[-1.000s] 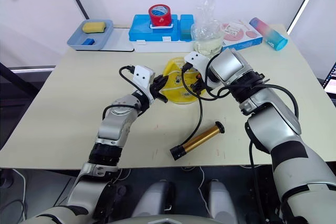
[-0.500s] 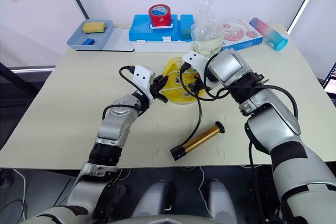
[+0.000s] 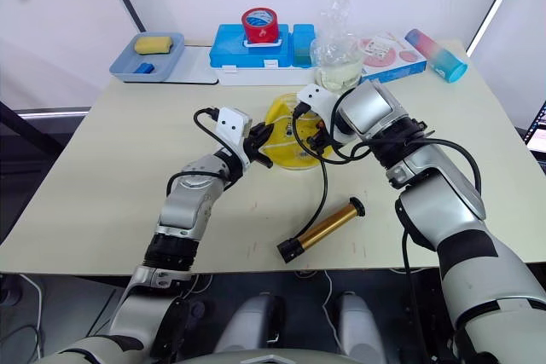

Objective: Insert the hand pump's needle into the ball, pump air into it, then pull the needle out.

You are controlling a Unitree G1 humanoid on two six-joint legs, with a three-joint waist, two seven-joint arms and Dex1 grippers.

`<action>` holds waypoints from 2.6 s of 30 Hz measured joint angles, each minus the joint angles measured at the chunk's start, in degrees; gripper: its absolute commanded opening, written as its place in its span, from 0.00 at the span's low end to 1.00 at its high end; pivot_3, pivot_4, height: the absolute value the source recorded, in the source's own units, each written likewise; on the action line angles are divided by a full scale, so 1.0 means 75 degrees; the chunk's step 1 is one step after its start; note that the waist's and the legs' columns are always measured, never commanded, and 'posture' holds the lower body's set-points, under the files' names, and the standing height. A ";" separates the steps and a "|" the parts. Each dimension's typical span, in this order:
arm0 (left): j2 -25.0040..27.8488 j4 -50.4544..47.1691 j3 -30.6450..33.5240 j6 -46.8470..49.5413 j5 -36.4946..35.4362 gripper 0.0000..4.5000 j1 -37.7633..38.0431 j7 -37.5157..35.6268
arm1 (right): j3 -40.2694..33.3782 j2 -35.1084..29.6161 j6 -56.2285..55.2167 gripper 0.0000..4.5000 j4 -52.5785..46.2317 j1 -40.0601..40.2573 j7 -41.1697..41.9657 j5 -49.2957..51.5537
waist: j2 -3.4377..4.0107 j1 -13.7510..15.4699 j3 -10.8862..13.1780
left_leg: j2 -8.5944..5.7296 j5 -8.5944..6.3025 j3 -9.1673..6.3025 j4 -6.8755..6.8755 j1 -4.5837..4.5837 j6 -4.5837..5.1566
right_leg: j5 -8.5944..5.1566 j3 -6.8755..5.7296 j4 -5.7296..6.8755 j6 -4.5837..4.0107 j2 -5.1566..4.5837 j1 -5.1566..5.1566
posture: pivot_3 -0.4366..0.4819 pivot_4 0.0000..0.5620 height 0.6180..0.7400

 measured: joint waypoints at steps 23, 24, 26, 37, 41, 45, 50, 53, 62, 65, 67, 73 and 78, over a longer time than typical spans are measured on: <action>-0.0020 0.0035 0.0055 0.0013 -0.0125 0.02 0.0000 0.0026 | -0.0007 0.0005 0.0122 0.07 0.0041 0.0000 0.0018 -0.0061 | 0.0000 0.0007 0.0000 | -0.0001 0.0000 0.0001 0.0000 0.0004 0.0000 | 0.0000 0.0001 0.0001 0.0000 0.0000 0.0004 | 0.48 0.27 1.00; -0.0020 0.0048 0.0056 0.0001 -0.0125 0.02 -0.0001 0.0026 | -0.0007 0.0006 0.0140 0.07 0.0045 0.0000 0.0017 -0.0063 | 0.0000 0.0007 0.0000 | -0.0001 0.0000 0.0000 0.0000 0.0004 0.0000 | 0.0000 0.0001 0.0001 0.0000 0.0000 0.0005 | 0.48 0.27 1.00; -0.0028 0.0069 0.0057 -0.0026 -0.0125 0.02 -0.0001 0.0026 | -0.0007 0.0009 0.0152 0.07 0.0065 0.0000 0.0014 -0.0066 | 0.0000 0.0008 0.0000 | -0.0001 0.0000 0.0001 0.0000 0.0007 0.0000 | 0.0000 0.0001 0.0001 0.0000 0.0000 0.0008 | 0.48 0.27 1.00; -0.0037 0.0134 0.0053 -0.0052 -0.0126 0.02 -0.0001 0.0023 | -0.0100 0.0080 0.0216 0.07 0.0191 -0.0002 -0.0071 -0.0064 | 0.0001 0.0004 0.0000 | 0.0000 0.0000 0.0000 0.0000 0.0034 0.0000 | -0.0001 0.0003 0.0001 0.0000 0.0000 0.0031 | 0.48 0.27 1.00; -0.0036 0.0134 0.0050 -0.0050 -0.0125 0.02 0.0000 0.0023 | -0.0162 0.0089 0.0167 0.07 0.0226 -0.0002 -0.0091 -0.0038 | 0.0001 -0.0001 0.0000 | 0.0000 0.0000 0.0000 -0.0001 0.0035 0.0000 | -0.0001 0.0005 0.0001 0.0000 0.0000 0.0031 | 0.48 0.27 1.00; -0.0035 0.0137 0.0054 -0.0050 -0.0125 0.02 0.0000 0.0023 | -0.0179 0.0088 0.0139 0.07 0.0227 -0.0002 -0.0109 -0.0021 | 0.0001 -0.0003 0.0000 | 0.0001 0.0000 0.0000 -0.0001 0.0035 0.0000 | -0.0001 0.0006 0.0001 0.0000 0.0000 0.0031 | 0.48 0.27 1.00; -0.0035 0.0144 0.0055 -0.0053 -0.0125 0.02 0.0000 0.0023 | -0.0191 0.0088 0.0066 0.07 0.0272 -0.0002 -0.0114 -0.0014 | 0.0001 -0.0004 0.0000 | 0.0001 0.0000 0.0000 -0.0001 0.0035 0.0000 | -0.0001 0.0007 0.0001 0.0000 0.0000 0.0031 | 0.48 0.27 1.00; -0.0032 0.0148 0.0058 -0.0055 -0.0125 0.02 0.0000 0.0024 | -0.0293 0.0089 -0.0002 0.07 0.0337 -0.0002 -0.0126 -0.0007 | 0.0001 -0.0005 0.0000 | 0.0001 0.0000 -0.0001 -0.0001 0.0035 0.0000 | -0.0001 0.0007 0.0001 0.0000 0.0000 0.0030 | 0.48 0.27 1.00; -0.0022 0.0151 0.0026 -0.0079 -0.0117 0.02 0.0001 0.0003 | -0.0339 0.0161 -0.0076 0.07 0.0441 -0.0002 -0.0139 -0.0089 | 0.0001 -0.0005 0.0000 | 0.0002 0.0000 0.0000 -0.0002 0.0038 0.0000 | -0.0001 0.0008 0.0001 0.0000 0.0000 0.0031 | 0.48 0.27 1.00; -0.0022 0.0151 0.0018 -0.0084 -0.0117 0.02 0.0004 0.0003 | -0.0329 0.0190 -0.0063 0.07 0.0457 -0.0004 -0.0138 -0.0156 | 0.0001 -0.0004 0.0000 | 0.0002 0.0000 0.0000 -0.0002 0.0038 0.0000 | -0.0001 0.0008 0.0001 0.0000 0.0000 0.0031 | 0.48 0.27 1.00; -0.0023 0.0151 0.0016 -0.0091 -0.0117 0.02 0.0008 0.0003 | -0.0329 0.0221 -0.0013 0.07 0.0484 -0.0026 -0.0144 -0.0196 | 0.0001 -0.0003 0.0000 | 0.0002 0.0000 -0.0001 -0.0002 0.0039 0.0000 | -0.0001 0.0009 0.0001 0.0000 0.0000 0.0032 | 0.48 0.27 1.00; -0.0023 0.0150 0.0010 -0.0099 -0.0120 0.02 0.0038 0.0003 | -0.0329 0.0280 0.0019 0.07 0.0541 -0.0041 -0.0165 -0.0268 | 0.0001 -0.0002 0.0000 | 0.0002 0.0000 -0.0002 -0.0002 0.0043 0.0000 | -0.0001 0.0009 0.0001 0.0000 0.0000 0.0034 | 0.48 0.27 1.00; -0.0024 0.0150 0.0001 -0.0105 -0.0120 0.02 0.0044 0.0003 | -0.0329 0.0328 0.0071 0.07 0.0587 -0.0062 -0.0192 -0.0323 | 0.0001 0.0000 0.0000 | 0.0002 0.0000 -0.0004 -0.0002 0.0047 0.0000 | -0.0001 0.0010 0.0001 0.0000 -0.0001 0.0037 | 0.48 0.27 1.00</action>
